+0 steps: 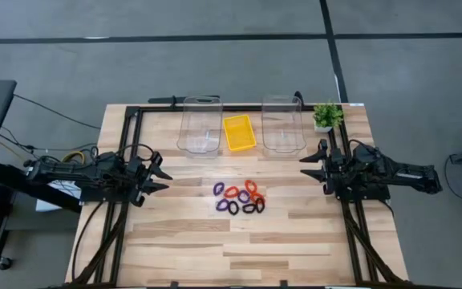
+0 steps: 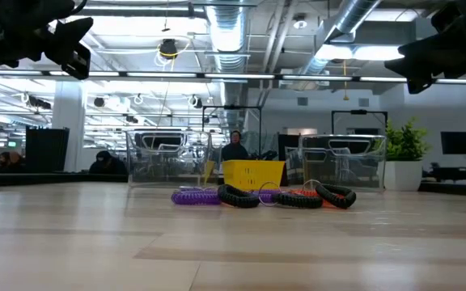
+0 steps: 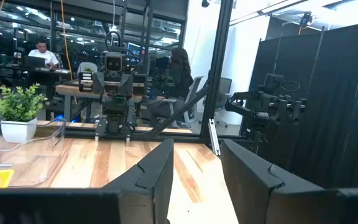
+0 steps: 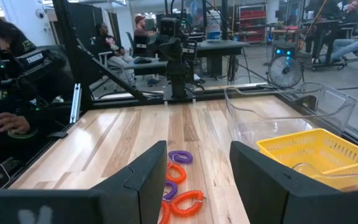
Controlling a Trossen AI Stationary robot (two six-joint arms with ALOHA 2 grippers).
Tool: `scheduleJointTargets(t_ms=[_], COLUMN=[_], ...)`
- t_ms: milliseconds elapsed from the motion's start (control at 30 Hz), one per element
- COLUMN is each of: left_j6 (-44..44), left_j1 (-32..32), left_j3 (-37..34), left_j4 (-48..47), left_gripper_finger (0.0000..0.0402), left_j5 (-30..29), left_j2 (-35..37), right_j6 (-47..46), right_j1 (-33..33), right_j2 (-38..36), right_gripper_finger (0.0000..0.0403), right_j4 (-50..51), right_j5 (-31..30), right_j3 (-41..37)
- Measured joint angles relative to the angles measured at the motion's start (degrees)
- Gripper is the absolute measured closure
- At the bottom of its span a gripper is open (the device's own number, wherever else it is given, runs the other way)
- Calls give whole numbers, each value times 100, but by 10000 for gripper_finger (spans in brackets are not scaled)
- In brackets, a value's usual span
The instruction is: Sort spring keychains
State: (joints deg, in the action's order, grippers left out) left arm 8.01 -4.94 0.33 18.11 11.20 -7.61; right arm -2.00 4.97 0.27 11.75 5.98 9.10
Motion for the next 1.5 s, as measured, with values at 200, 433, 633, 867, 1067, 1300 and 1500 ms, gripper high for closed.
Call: scheduleJointTargets(t_ms=[200,433,633,867,1067,1300,1500], left_j6=[-2,-2,-1,0,-2,0,545], left_j1=[-1,-1,1,1,1,0,-1], left_j3=[1,-1,1,-1,0,1,1], left_j4=[0,0,2,0,1,10,19], left_gripper_finger=[271,271,271,271,271,271,271], left_j5=[0,0,0,0,0,0,0], left_j2=[2,0,0,0,1,2,1], right_j6=[0,0,0,0,0,0,0], right_j1=[0,-1,0,0,0,-1,-1], right_j2=[0,-1,0,-1,0,-1,-1], right_gripper_finger=[233,233,233,233,233,233,233], right_j4=[1,1,0,1,2,0,1], right_j5=[2,2,2,1,0,2,1], right_j3=[-1,0,0,-2,-2,-1,-1])
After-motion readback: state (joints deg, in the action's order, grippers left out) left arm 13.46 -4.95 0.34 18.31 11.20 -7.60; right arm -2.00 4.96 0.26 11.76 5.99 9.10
